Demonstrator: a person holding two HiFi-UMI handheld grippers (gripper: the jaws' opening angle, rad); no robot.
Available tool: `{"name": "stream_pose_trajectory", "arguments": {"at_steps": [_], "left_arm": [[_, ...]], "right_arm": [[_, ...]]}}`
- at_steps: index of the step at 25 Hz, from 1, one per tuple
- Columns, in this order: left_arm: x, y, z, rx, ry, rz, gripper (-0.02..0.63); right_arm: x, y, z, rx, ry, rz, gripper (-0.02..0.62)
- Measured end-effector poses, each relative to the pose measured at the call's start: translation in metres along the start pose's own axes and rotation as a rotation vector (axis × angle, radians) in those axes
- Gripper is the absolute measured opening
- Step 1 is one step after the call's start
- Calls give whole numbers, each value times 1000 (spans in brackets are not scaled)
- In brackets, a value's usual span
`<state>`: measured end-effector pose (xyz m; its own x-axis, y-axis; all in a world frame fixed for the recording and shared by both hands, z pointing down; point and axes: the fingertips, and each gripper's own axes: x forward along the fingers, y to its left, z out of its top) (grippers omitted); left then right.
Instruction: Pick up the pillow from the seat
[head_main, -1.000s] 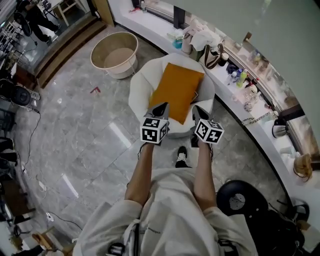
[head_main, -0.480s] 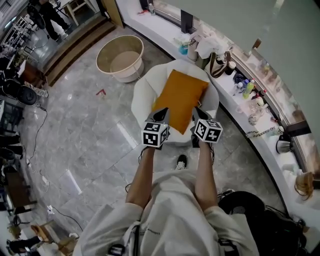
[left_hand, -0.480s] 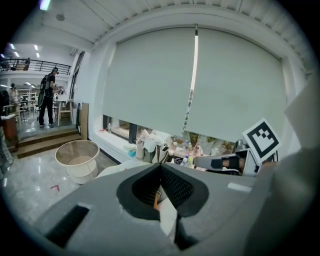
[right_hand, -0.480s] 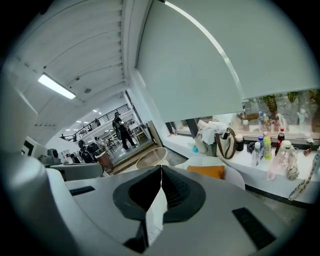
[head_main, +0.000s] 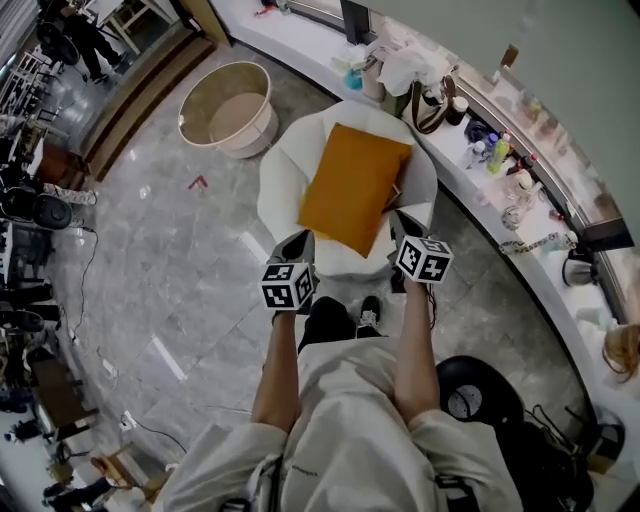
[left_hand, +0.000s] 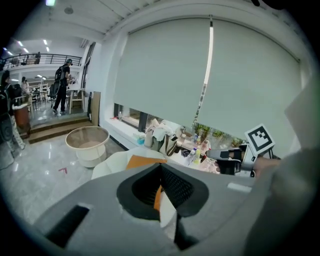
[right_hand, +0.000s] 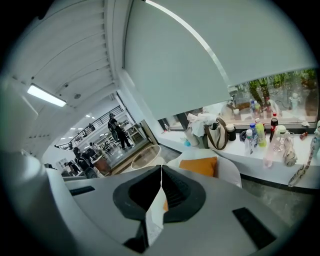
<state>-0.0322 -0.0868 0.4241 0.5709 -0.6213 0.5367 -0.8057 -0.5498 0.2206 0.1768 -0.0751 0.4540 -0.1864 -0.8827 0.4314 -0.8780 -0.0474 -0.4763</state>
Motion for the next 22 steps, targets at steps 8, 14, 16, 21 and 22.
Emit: {"name": "stream_pose_trajectory", "arguments": {"at_steps": [8,14,16,21,22], "left_arm": [[44,-18,-66,-19,125,-124,9],[95,27,-91,-15,192,-159,9],[111,39,-106,-18,217,-168,9],[150,72,-135,-41,271,-185,9],[158,78,-138,-57,278,-187,9]], "right_arm": [[-14,-30,-70,-51,99,-79,9],[20,-60,-129,-136,267,-152,9],[38,-70,-144,-121,294,-161,9],[92,-70,-161,-26,300,-113,9],[103,-70,-164,-11,305,-104,9]]}}
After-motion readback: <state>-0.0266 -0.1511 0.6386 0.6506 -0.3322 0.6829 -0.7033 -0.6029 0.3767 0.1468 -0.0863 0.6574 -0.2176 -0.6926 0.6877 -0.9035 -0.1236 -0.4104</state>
